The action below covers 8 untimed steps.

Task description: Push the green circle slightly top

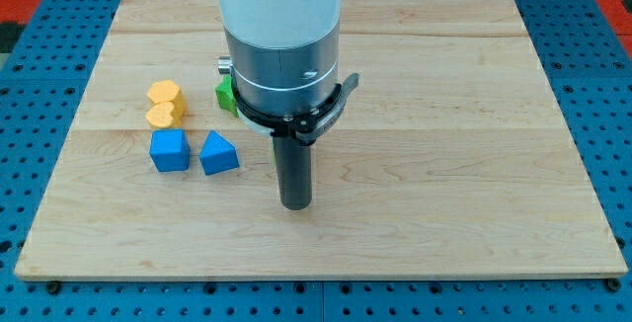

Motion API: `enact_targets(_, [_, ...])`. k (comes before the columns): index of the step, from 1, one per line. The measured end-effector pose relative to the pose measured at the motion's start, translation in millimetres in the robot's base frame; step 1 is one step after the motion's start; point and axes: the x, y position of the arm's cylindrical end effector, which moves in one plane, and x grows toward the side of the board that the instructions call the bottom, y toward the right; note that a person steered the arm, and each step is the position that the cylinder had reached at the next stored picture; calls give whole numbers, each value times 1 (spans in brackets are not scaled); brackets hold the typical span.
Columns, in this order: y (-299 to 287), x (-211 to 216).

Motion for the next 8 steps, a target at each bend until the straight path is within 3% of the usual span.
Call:
enact_targets(5, [-26,6])
enact_targets(7, [-17,-45])
enact_targets(8, [-17,-42])
